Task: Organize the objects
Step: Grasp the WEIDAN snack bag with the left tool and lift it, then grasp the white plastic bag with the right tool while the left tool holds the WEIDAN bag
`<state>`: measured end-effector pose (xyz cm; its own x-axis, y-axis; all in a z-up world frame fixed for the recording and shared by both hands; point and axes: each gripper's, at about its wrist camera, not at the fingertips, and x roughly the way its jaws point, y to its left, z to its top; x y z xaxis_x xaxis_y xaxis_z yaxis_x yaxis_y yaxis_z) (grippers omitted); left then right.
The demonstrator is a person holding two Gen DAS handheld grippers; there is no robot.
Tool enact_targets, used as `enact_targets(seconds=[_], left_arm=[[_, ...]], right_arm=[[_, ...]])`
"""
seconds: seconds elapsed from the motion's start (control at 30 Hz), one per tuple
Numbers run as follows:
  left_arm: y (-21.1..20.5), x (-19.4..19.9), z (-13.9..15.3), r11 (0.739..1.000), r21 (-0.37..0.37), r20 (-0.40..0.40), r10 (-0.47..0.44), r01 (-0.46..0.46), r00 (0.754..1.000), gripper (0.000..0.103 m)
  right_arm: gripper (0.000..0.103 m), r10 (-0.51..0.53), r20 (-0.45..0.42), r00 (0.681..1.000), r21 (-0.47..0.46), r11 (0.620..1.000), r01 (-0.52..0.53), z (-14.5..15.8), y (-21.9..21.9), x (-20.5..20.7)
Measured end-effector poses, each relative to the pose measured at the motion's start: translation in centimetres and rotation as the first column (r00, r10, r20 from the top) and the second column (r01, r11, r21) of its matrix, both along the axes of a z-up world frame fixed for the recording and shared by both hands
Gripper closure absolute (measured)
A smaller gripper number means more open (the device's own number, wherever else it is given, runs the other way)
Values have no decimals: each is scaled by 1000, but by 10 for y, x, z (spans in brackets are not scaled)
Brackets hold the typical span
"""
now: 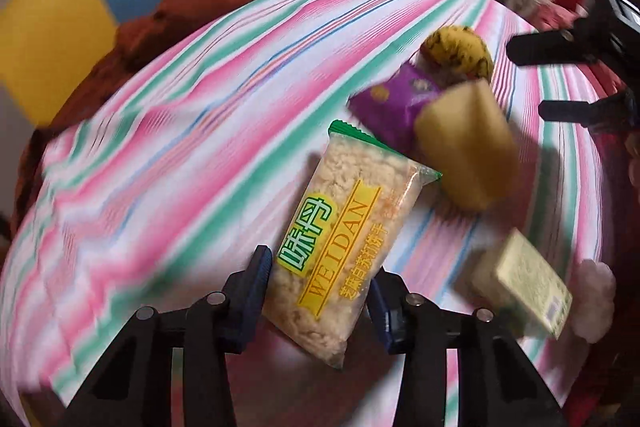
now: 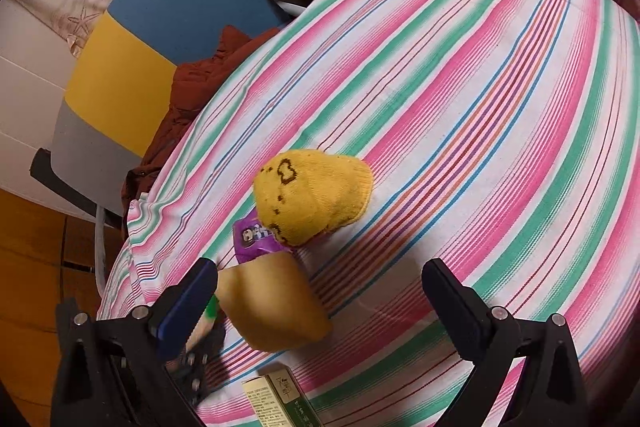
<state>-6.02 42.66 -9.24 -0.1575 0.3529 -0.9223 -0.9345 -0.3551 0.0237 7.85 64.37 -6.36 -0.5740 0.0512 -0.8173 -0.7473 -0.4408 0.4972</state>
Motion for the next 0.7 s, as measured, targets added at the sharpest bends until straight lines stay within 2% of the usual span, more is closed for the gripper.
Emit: enact_targets(seconds=[0.3, 0.47, 0.57, 0.63, 0.7], left_arm=[[-76, 55, 7, 977, 4, 8, 211, -211, 977, 58], [-111, 94, 9, 968, 35, 4, 248, -248, 969, 58], [-110, 94, 10, 972, 42, 0, 233, -232, 973, 57], [-109, 99, 10, 972, 48, 8, 231, -231, 973, 57], [-110, 98, 9, 972, 56, 20, 226, -227, 974, 56]], right_arm=[[0, 35, 15, 999, -39, 999, -35, -9, -2, -6], [0, 132, 6, 991, -82, 988, -131, -11, -17, -17], [0, 234, -25, 972, -91, 968, -235, 3, -33, -19], [0, 307, -1, 952, -60, 950, -307, 17, -43, -16], [0, 394, 40, 918, -48, 919, -392, 29, -55, -12]])
